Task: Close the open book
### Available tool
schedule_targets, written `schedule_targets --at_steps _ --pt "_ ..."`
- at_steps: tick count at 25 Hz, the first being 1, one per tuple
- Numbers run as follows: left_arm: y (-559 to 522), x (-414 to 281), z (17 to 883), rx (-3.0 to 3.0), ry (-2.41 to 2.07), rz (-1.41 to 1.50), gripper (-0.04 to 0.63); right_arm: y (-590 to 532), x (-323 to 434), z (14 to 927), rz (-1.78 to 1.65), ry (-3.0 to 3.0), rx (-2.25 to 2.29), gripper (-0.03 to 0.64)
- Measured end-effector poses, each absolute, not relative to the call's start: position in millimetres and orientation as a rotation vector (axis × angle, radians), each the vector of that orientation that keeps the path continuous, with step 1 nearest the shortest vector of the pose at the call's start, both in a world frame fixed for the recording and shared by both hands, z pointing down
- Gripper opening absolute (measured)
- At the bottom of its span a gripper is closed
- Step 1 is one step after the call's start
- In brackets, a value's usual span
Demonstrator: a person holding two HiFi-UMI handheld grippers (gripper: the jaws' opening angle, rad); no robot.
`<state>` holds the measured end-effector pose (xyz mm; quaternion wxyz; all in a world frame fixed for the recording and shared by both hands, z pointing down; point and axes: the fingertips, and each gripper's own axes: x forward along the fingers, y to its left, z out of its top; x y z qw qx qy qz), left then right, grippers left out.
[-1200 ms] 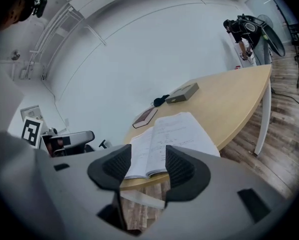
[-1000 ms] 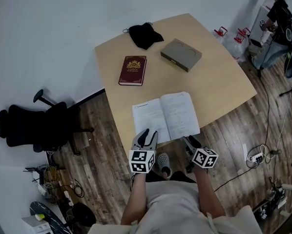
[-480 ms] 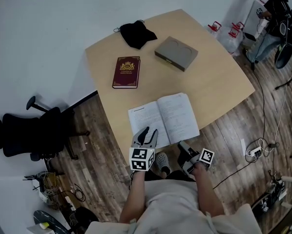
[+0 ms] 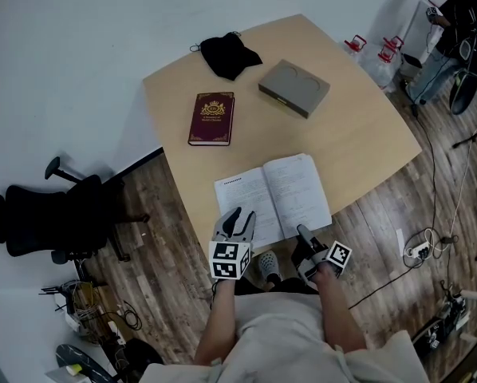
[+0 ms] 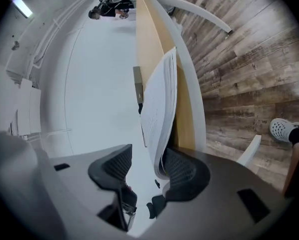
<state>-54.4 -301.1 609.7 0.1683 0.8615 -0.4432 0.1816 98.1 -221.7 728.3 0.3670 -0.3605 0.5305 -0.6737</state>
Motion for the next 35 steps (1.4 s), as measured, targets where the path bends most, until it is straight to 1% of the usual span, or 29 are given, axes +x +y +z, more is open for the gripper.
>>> schedule_targets --at_steps 3,5,10,13,18,26,29,35 --pt "-304 -60 611 2.447 -1.265 0.518 0.160 -228 105 729 -1.672 1.352 -0.964 0.195" --pt "-306 -63 612 2.442 -1.271 0.515 0.160 -230 106 729 -1.644 1.373 -0.990 0.195" --pt "-306 -72 615 2.430 -1.279 0.522 0.160 -235 110 729 -1.603 1.311 -1.017 0.151" --pt "-308 -79 612 2.427 -1.296 0.511 0.160 -238 112 729 -1.584 1.303 -1.039 0.144" --pt "-311 -87 610 2.417 -1.316 0.499 0.160 -244 110 729 -1.580 1.298 -1.055 0.136" --pt "-313 -102 610 2.393 -1.353 0.490 0.160 -249 110 729 -1.572 1.319 -1.099 0.103" --pt "-311 -104 612 2.384 -1.361 0.498 0.158 -248 110 732 -1.584 1.320 -1.131 0.071" --pt "-309 -113 613 2.361 -1.396 0.504 0.142 -247 110 734 -1.581 1.305 -1.136 0.048"
